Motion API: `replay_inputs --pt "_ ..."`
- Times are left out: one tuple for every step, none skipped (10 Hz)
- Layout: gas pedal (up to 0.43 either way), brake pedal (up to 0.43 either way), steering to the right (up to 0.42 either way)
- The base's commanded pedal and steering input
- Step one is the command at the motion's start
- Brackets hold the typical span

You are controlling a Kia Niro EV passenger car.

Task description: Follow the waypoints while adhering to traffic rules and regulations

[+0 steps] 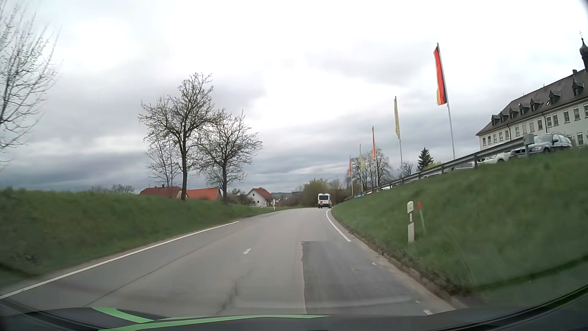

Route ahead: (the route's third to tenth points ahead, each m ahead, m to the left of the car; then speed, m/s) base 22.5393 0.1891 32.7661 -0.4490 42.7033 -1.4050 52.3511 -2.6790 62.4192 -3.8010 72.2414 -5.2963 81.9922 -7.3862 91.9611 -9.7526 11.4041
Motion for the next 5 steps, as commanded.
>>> replay_inputs --pt "0.039 0.000 0.008" --pt "0.039 0.000 0.008" --pt "0.039 0.000 0.008" --pt "0.039 0.000 0.008" --pt "0.039 0.000 0.008"
